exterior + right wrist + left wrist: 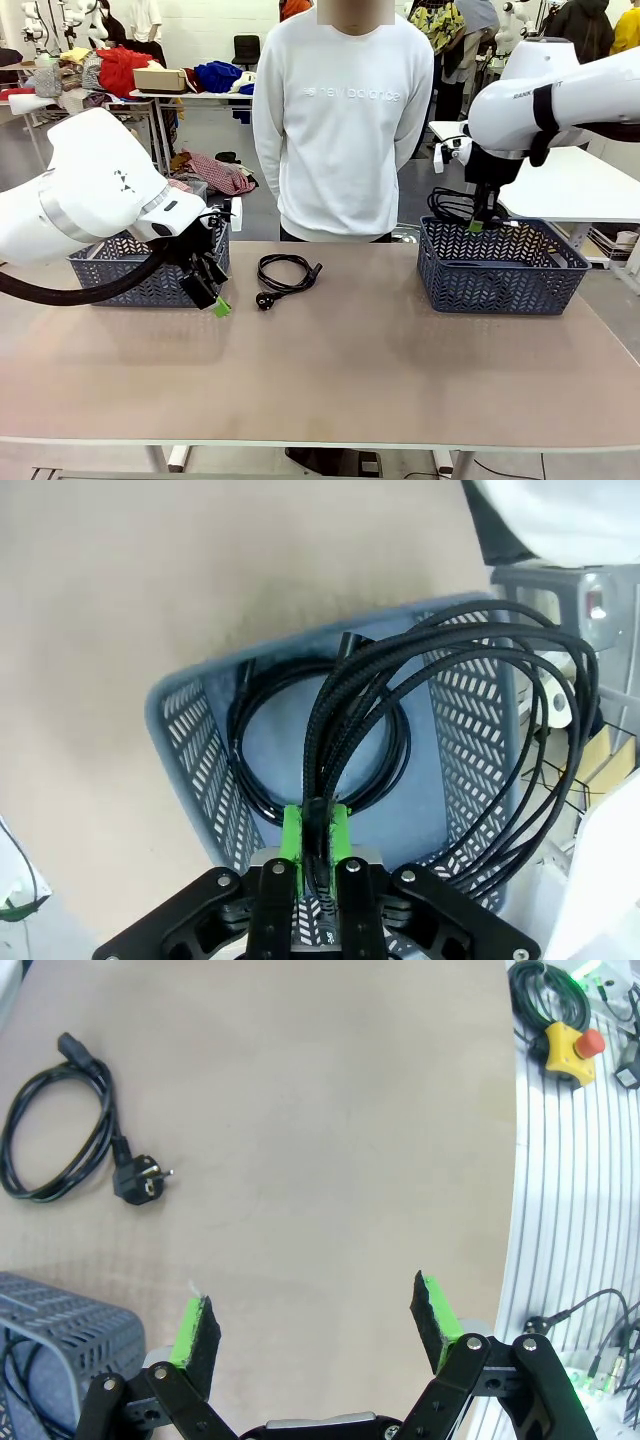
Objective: Organize the cables according to human instructions.
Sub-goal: Pick up a bundle of cables and place it in the basket indicated by the human.
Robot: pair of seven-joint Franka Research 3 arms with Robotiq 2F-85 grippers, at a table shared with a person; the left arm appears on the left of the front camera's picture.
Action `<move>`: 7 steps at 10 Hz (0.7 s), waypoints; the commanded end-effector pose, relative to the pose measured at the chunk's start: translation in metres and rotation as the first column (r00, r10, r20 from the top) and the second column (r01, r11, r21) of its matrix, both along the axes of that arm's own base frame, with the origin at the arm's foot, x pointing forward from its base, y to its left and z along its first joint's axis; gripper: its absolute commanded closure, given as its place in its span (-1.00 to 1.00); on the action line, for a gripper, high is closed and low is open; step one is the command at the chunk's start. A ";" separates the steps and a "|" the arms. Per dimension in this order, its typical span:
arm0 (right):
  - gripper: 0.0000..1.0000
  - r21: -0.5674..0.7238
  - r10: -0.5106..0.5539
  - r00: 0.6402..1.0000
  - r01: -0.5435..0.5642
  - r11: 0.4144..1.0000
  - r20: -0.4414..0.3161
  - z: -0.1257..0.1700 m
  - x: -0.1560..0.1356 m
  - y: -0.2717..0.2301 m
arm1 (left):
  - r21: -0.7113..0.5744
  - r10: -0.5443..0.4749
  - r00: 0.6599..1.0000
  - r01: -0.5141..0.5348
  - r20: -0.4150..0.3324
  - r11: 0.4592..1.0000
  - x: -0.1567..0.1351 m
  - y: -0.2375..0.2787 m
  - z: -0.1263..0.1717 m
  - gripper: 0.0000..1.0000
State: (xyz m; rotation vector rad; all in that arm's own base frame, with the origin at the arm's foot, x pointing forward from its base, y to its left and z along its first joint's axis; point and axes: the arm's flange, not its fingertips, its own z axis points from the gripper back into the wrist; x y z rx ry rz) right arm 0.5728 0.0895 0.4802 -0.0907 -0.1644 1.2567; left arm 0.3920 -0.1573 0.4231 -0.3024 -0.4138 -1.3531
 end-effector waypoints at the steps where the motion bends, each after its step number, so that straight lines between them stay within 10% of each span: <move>1: 1.00 0.027 0.039 0.999 -0.040 0.999 0.038 -0.008 -0.010 -0.018 | -0.001 0.003 1.000 -0.003 -0.008 1.000 -0.001 0.002 0.001 -1.00; 7: 1.00 -0.005 0.023 1.000 -0.023 1.000 0.019 -0.034 -0.015 -0.034 | -0.001 0.003 1.000 -0.003 -0.008 1.000 -0.001 0.002 0.001 -1.00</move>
